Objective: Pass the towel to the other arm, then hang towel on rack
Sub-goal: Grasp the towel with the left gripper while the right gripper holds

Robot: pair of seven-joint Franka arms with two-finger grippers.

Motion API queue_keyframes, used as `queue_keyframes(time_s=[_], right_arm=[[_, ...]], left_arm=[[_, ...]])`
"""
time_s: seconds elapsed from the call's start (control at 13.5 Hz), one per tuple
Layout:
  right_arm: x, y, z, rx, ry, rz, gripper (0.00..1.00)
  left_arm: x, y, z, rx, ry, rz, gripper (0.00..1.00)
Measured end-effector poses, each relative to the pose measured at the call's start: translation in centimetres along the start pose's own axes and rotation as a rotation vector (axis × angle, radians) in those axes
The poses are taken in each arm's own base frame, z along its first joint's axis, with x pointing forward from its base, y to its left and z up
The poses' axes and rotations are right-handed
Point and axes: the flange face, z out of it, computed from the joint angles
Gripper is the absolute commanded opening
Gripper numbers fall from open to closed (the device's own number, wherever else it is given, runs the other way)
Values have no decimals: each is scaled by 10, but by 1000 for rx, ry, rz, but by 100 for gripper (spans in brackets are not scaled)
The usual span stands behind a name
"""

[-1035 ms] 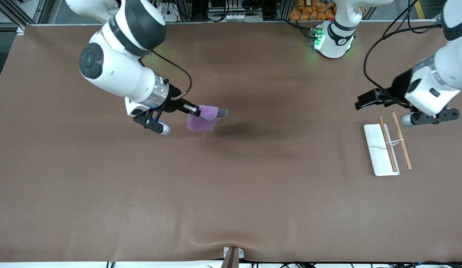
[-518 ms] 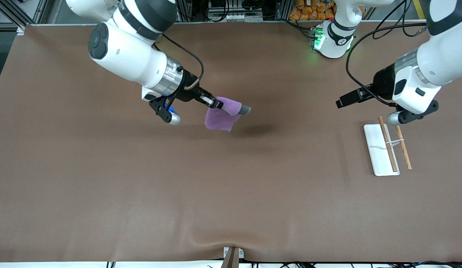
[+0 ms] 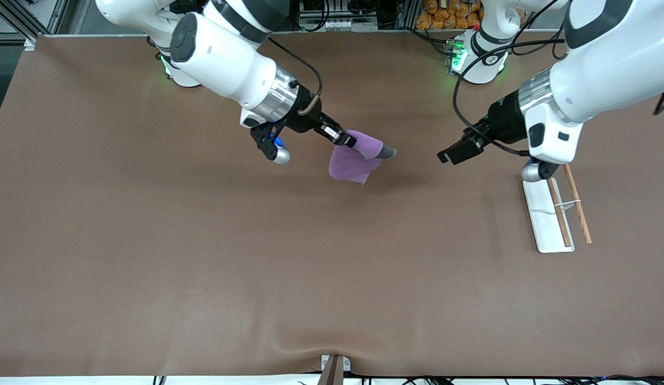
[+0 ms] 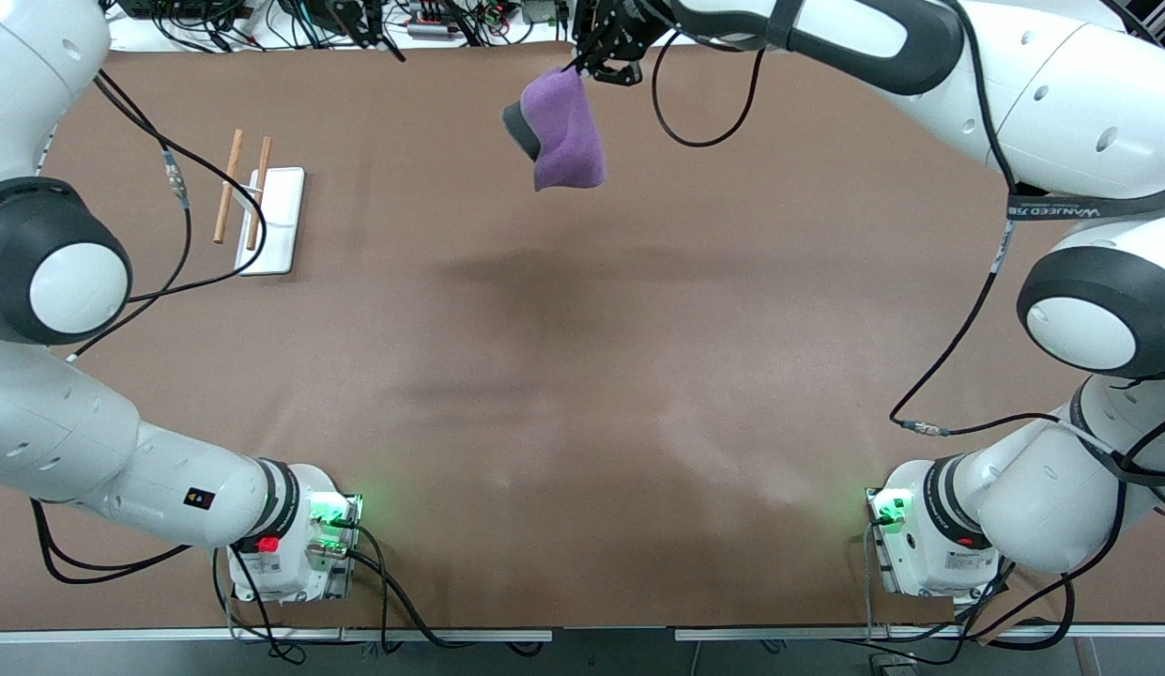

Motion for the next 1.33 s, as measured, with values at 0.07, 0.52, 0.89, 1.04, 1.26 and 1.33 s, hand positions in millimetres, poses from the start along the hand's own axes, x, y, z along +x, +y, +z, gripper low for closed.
queue_keyframes(time_s=[0.07, 0.52, 0.89, 1.04, 1.26, 1.33], right_arm=[[-2, 0, 1, 6, -21, 16, 0], [-16, -1, 6, 17, -57, 56, 0], [-16, -1, 6, 20, -59, 60, 0], [-16, -1, 6, 20, -59, 61, 0], [-16, -1, 6, 21, -59, 62, 0], [-16, -1, 6, 21, -59, 62, 0]], left_arm=[[-6, 6, 11, 5, -9, -64, 100], [-61, 35, 99, 112, -42, -427, 100], [-77, 36, 112, 140, -40, -494, 62], [-75, 36, 116, 147, -39, -497, 0], [-74, 36, 115, 145, -39, -494, 0], [-74, 36, 114, 143, -40, -481, 0]])
